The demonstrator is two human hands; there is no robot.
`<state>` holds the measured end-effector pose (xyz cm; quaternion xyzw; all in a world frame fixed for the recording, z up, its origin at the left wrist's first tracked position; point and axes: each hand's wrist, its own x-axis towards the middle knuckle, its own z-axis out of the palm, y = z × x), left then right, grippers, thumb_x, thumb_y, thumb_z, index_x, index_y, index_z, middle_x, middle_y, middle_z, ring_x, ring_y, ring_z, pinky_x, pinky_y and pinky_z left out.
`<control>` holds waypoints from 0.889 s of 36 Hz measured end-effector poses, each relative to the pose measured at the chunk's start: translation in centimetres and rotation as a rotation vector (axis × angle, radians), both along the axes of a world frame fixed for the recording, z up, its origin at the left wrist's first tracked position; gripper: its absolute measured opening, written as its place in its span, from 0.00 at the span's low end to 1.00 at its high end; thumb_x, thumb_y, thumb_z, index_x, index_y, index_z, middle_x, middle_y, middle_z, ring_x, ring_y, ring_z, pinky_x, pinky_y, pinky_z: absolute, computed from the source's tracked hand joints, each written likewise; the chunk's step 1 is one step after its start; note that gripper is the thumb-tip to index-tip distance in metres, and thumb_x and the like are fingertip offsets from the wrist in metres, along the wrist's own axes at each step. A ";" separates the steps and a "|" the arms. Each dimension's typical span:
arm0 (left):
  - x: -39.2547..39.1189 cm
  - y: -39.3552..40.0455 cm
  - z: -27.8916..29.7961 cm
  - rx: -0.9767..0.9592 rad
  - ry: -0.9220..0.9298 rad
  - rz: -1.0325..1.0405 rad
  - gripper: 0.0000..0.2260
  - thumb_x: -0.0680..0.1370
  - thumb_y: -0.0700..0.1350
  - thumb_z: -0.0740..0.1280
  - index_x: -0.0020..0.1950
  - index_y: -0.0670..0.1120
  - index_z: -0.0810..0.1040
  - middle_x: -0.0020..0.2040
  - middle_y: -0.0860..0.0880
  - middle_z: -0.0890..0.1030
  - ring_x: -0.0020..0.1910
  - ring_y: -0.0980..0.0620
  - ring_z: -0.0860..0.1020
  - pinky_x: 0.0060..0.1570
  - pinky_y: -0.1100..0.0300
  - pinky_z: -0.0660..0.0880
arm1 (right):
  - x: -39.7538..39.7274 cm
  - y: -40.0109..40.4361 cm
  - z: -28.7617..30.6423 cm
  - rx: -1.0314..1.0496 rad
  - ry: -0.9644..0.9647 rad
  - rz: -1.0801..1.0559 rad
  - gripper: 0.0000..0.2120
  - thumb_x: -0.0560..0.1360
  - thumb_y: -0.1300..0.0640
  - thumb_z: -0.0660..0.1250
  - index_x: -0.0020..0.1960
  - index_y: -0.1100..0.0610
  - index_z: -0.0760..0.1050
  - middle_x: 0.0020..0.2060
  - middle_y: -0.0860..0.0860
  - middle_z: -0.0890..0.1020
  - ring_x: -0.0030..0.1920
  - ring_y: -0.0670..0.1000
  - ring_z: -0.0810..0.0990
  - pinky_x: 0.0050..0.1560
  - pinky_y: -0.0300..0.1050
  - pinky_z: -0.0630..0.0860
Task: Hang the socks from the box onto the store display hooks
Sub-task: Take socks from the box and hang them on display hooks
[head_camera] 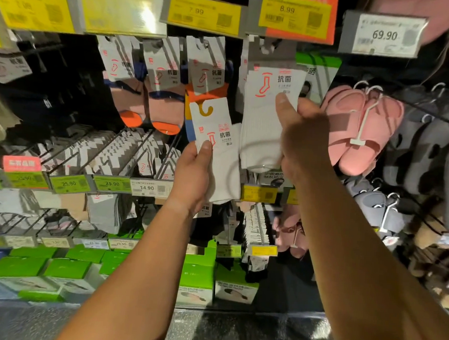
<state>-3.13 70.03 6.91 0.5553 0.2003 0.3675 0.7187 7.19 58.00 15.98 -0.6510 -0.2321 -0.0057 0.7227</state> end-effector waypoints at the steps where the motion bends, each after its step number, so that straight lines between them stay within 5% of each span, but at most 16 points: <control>1: -0.1 0.0 0.0 0.002 0.000 -0.001 0.11 0.86 0.42 0.57 0.65 0.45 0.76 0.62 0.49 0.83 0.62 0.53 0.81 0.57 0.63 0.77 | 0.4 0.3 0.1 -0.019 -0.016 -0.018 0.14 0.77 0.52 0.67 0.44 0.64 0.77 0.38 0.57 0.83 0.37 0.53 0.79 0.40 0.47 0.75; 3: -0.4 -0.1 0.2 -0.002 0.009 0.001 0.12 0.86 0.42 0.57 0.66 0.44 0.76 0.62 0.49 0.83 0.61 0.54 0.81 0.56 0.64 0.78 | 1.9 1.4 0.1 -0.044 0.025 -0.043 0.10 0.80 0.55 0.66 0.45 0.62 0.75 0.26 0.48 0.75 0.27 0.43 0.71 0.32 0.34 0.67; 5: -0.6 -0.2 0.5 0.000 0.014 0.001 0.13 0.87 0.42 0.57 0.68 0.43 0.75 0.64 0.48 0.82 0.62 0.54 0.81 0.56 0.66 0.78 | 3.1 2.9 0.5 -0.075 0.128 -0.058 0.08 0.81 0.56 0.65 0.46 0.59 0.75 0.26 0.46 0.72 0.26 0.42 0.69 0.25 0.32 0.63; 7: -0.7 -0.3 0.7 0.003 0.028 0.004 0.12 0.86 0.42 0.57 0.67 0.43 0.75 0.63 0.48 0.82 0.61 0.54 0.81 0.56 0.65 0.78 | 4.5 4.4 0.4 -0.167 0.135 -0.031 0.05 0.80 0.56 0.63 0.50 0.57 0.75 0.40 0.54 0.80 0.38 0.50 0.76 0.32 0.34 0.66; 9: -0.9 -0.4 1.0 0.006 0.051 0.021 0.12 0.86 0.42 0.58 0.66 0.44 0.76 0.62 0.49 0.83 0.61 0.54 0.82 0.59 0.62 0.77 | 5.1 5.0 0.2 -0.345 0.089 -0.139 0.17 0.81 0.63 0.57 0.69 0.61 0.69 0.64 0.58 0.76 0.57 0.56 0.77 0.42 0.39 0.67; 10: -1.1 -0.6 1.2 0.008 0.055 0.019 0.12 0.86 0.42 0.58 0.67 0.44 0.76 0.62 0.50 0.83 0.61 0.53 0.82 0.63 0.59 0.77 | 5.0 5.2 0.5 -0.625 -0.187 -0.204 0.23 0.81 0.66 0.55 0.76 0.63 0.59 0.69 0.57 0.72 0.64 0.58 0.74 0.44 0.42 0.66; 12: -1.5 -1.0 2.1 0.029 0.088 0.029 0.13 0.86 0.44 0.58 0.68 0.45 0.76 0.63 0.50 0.83 0.62 0.46 0.80 0.68 0.47 0.71 | 5.5 4.7 1.0 -0.804 -0.393 -0.214 0.28 0.80 0.67 0.54 0.79 0.64 0.50 0.70 0.55 0.72 0.67 0.60 0.73 0.46 0.45 0.66; 14: -1.8 -1.4 2.7 0.053 0.123 0.042 0.13 0.87 0.46 0.57 0.68 0.46 0.75 0.64 0.49 0.83 0.62 0.38 0.77 0.66 0.41 0.65 | 6.7 5.4 0.5 -0.757 -0.345 -0.210 0.27 0.80 0.67 0.54 0.78 0.64 0.53 0.70 0.56 0.72 0.66 0.61 0.73 0.46 0.47 0.68; 17: -1.9 -1.5 3.0 0.062 0.136 0.046 0.13 0.86 0.45 0.58 0.68 0.45 0.76 0.63 0.50 0.83 0.62 0.42 0.80 0.67 0.39 0.69 | 6.5 5.5 0.1 -0.322 0.065 -0.121 0.17 0.80 0.56 0.59 0.66 0.61 0.72 0.59 0.60 0.79 0.58 0.61 0.79 0.47 0.50 0.73; 21: -1.2 -2.0 3.6 0.058 0.074 -0.033 0.14 0.86 0.43 0.59 0.67 0.41 0.78 0.60 0.48 0.84 0.55 0.54 0.84 0.59 0.57 0.80 | 1.8 3.4 -2.6 -0.199 -0.122 -0.209 0.17 0.81 0.44 0.58 0.46 0.58 0.74 0.36 0.49 0.75 0.36 0.48 0.73 0.37 0.42 0.69; 23: -0.6 -2.4 4.4 0.063 0.047 -0.119 0.14 0.85 0.41 0.60 0.66 0.37 0.78 0.58 0.43 0.84 0.46 0.54 0.86 0.48 0.61 0.82 | -1.2 2.3 -4.1 -0.203 -0.119 -0.087 0.18 0.80 0.40 0.57 0.47 0.55 0.73 0.37 0.46 0.76 0.39 0.49 0.75 0.43 0.43 0.72; 26: 0.4 -3.2 6.0 0.090 -0.030 -0.239 0.13 0.84 0.42 0.63 0.65 0.37 0.78 0.59 0.39 0.84 0.55 0.43 0.84 0.52 0.53 0.81 | -2.9 0.7 -5.0 -0.154 -0.127 -0.052 0.11 0.83 0.47 0.59 0.53 0.54 0.70 0.41 0.44 0.77 0.43 0.45 0.77 0.48 0.40 0.74; 29: 1.4 -3.6 7.6 0.178 -0.084 -0.264 0.14 0.85 0.42 0.61 0.65 0.33 0.76 0.56 0.37 0.83 0.43 0.51 0.85 0.39 0.64 0.79 | -3.1 -0.4 -2.7 -0.079 -0.202 -0.135 0.12 0.83 0.54 0.59 0.57 0.64 0.70 0.41 0.41 0.74 0.39 0.36 0.74 0.42 0.30 0.68; 32: 2.0 -4.2 9.0 0.242 -0.200 -0.309 0.18 0.85 0.41 0.60 0.68 0.28 0.71 0.54 0.34 0.80 0.49 0.44 0.83 0.50 0.60 0.81 | -2.5 -0.9 -0.7 -0.095 -0.224 -0.202 0.15 0.83 0.52 0.58 0.56 0.65 0.69 0.37 0.43 0.67 0.42 0.47 0.69 0.39 0.34 0.60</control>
